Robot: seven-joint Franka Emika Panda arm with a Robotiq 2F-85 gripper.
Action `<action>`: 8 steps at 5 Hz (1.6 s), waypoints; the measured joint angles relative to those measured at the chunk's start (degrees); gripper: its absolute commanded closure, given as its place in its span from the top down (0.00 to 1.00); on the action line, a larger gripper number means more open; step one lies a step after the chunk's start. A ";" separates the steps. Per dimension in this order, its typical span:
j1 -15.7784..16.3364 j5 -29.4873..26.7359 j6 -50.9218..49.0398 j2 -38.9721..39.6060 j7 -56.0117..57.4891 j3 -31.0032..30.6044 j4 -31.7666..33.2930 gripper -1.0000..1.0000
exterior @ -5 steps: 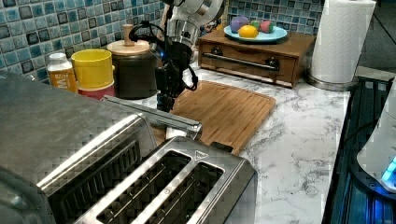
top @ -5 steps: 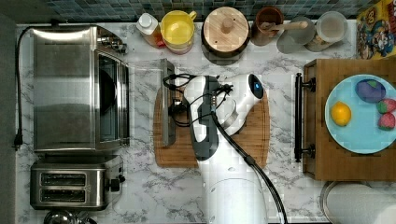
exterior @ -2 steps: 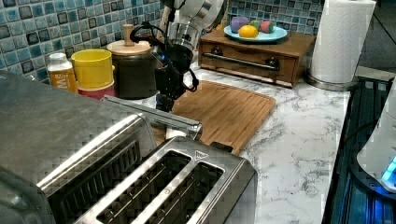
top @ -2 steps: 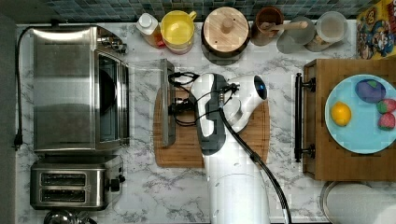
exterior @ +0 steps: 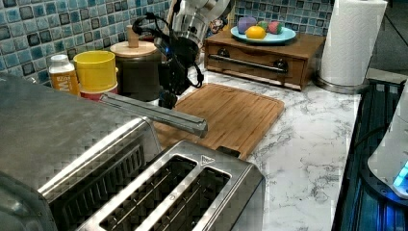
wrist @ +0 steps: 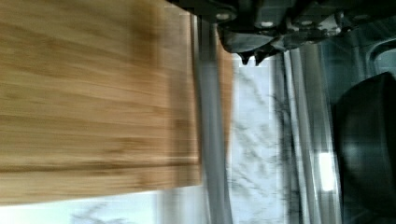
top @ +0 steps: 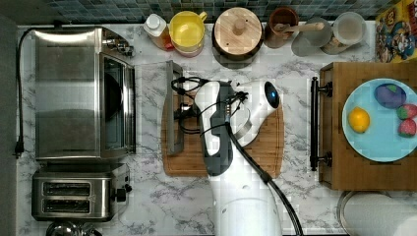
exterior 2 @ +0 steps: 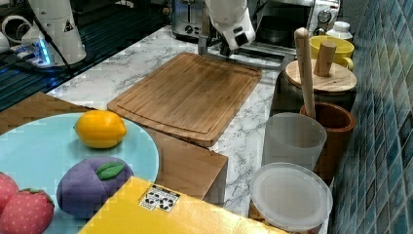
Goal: Close the oven.
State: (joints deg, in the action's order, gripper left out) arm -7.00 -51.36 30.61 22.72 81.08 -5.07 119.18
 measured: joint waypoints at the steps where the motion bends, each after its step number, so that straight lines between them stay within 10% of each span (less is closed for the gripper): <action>1: 0.75 1.54 1.34 -4.36 -2.18 -2.27 0.67 0.00; 3: 8.55 26.35 5.37 -9.32 -22.05 -4.70 -2.46 0.00; 8: 20.41 51.87 12.31 -16.33 -58.81 -12.82 -3.69 0.00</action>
State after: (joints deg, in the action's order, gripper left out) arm 13.41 0.51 42.92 6.38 22.27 -17.89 115.49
